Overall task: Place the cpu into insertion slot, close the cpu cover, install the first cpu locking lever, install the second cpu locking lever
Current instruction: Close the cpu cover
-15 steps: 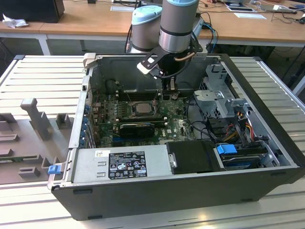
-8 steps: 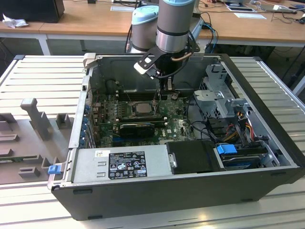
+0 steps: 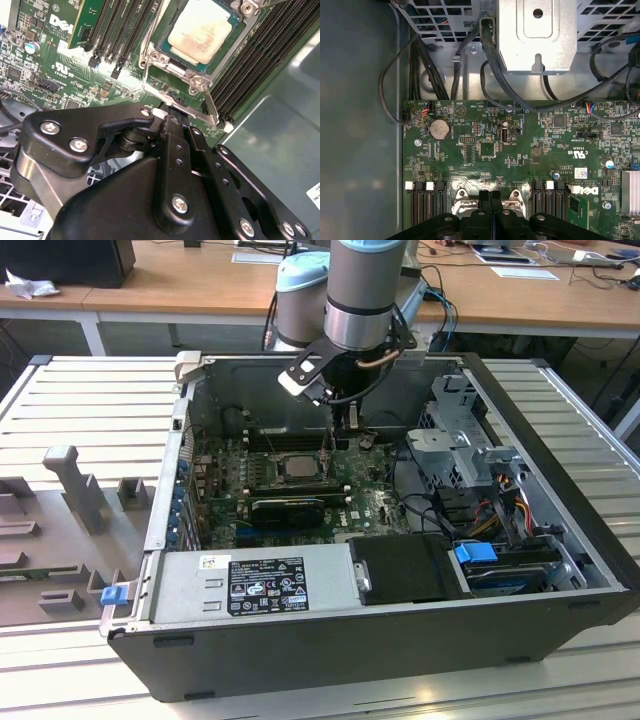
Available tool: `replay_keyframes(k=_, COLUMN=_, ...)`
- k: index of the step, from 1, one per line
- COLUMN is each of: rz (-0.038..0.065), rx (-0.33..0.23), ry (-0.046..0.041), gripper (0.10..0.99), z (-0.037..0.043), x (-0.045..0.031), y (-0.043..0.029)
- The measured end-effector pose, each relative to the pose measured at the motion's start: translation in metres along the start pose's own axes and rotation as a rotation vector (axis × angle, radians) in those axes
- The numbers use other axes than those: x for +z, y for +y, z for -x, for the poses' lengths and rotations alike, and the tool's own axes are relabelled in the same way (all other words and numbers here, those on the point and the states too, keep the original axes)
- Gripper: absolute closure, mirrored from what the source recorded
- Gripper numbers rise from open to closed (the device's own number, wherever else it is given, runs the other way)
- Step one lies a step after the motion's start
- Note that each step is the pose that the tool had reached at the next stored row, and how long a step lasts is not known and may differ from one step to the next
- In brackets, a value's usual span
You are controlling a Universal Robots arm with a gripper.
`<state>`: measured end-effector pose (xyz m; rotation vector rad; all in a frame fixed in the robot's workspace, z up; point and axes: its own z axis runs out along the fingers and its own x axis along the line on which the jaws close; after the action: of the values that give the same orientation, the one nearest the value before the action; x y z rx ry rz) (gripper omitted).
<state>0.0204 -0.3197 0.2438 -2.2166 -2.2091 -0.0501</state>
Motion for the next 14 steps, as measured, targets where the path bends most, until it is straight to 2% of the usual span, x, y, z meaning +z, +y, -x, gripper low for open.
replay_keyframes(k=14, rz=0.0, rx=0.0, ry=-0.0001, gripper=0.98, z=0.0, x=-0.0001, y=-0.0046)
